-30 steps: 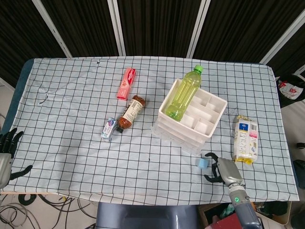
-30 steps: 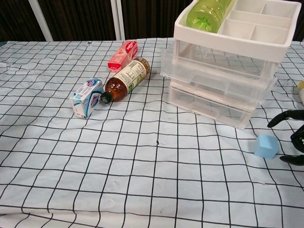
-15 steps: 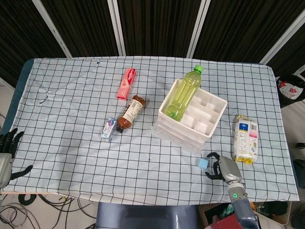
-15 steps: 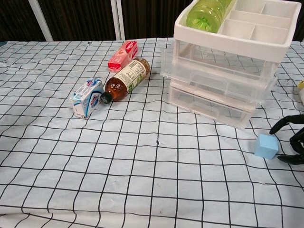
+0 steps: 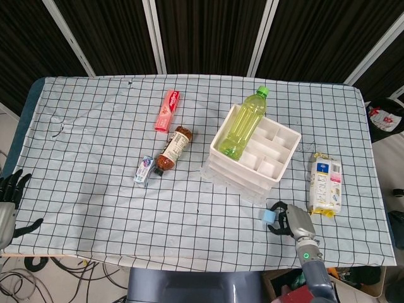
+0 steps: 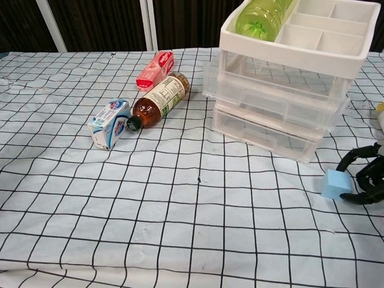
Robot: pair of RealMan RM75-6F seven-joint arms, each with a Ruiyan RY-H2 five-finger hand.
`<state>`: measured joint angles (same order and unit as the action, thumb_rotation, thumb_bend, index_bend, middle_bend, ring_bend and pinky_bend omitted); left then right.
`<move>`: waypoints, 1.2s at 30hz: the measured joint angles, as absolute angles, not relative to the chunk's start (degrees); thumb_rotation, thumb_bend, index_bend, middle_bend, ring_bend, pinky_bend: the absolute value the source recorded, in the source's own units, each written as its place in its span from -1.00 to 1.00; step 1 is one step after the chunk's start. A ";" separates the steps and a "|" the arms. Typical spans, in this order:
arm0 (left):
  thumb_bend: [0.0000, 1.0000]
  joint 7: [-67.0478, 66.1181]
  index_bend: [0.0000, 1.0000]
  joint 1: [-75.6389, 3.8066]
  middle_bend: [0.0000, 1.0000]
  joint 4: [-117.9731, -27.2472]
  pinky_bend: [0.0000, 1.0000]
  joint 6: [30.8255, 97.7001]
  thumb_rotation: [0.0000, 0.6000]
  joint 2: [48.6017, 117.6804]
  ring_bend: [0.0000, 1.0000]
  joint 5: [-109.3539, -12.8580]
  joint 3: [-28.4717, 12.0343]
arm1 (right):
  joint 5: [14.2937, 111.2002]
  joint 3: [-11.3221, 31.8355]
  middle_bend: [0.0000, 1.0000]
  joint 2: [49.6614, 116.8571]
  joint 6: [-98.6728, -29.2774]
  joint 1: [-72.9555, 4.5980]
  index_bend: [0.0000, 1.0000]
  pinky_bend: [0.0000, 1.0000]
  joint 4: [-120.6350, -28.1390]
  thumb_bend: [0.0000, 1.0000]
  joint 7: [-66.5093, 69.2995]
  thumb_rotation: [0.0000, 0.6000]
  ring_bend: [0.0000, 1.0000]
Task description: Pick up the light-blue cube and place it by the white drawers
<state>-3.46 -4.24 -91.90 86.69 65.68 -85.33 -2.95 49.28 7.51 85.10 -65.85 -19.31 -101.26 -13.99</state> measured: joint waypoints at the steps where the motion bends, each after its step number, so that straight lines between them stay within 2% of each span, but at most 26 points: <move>1: -0.98 -3.46 -1.00 -4.24 -1.00 -91.91 -1.00 86.70 1.00 65.68 -1.00 -85.33 -2.95 | 49.22 7.60 0.57 85.29 -65.90 -19.35 -0.17 0.59 -101.08 -0.62 -13.99 1.00 0.69; 5: -0.98 -3.45 -1.00 -4.22 -1.00 -91.98 -1.00 86.71 1.00 65.69 -1.00 -85.27 -2.97 | 48.59 7.98 0.58 85.96 -65.96 -19.61 -0.06 0.59 -100.39 -0.58 -14.14 1.00 0.70; 11: -0.98 -3.44 -1.00 -4.26 -1.00 -91.96 -1.00 86.59 1.00 65.69 -1.00 -85.19 -2.97 | 48.61 8.24 0.59 86.39 -66.45 -19.58 0.14 0.59 -100.20 -0.36 -13.98 1.00 0.70; 15: -0.98 -3.34 -1.00 -4.27 -1.00 -91.99 -1.00 86.58 1.00 65.68 -1.00 -85.13 -3.01 | 48.85 8.40 0.59 86.37 -66.70 -19.35 0.16 0.59 -100.58 -0.29 -13.39 1.00 0.71; 23: -0.98 -3.22 -1.00 -4.24 -1.00 -92.05 -1.00 86.62 1.00 65.61 -1.00 -85.08 -3.03 | 50.06 7.67 0.59 84.33 -66.25 -18.60 0.17 0.59 -103.79 -0.29 -12.04 1.00 0.71; 29: -0.98 -3.20 -1.00 -4.27 -1.00 -92.00 -1.00 86.65 1.00 65.64 -1.00 -85.17 -3.04 | 52.48 7.14 0.59 78.28 -64.89 -17.31 0.17 0.59 -109.67 -0.29 -8.06 1.00 0.71; 36: -0.98 -3.41 -1.00 -4.20 -1.00 -92.06 -1.00 86.82 1.00 65.77 -1.00 -85.39 -2.92 | 59.29 7.51 0.59 66.58 -63.67 -15.03 0.17 0.59 -118.47 -0.29 0.43 1.00 0.71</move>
<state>-3.41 -4.20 -92.06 86.82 65.77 -85.39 -2.92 59.29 7.51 66.58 -63.67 -15.03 -118.47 0.43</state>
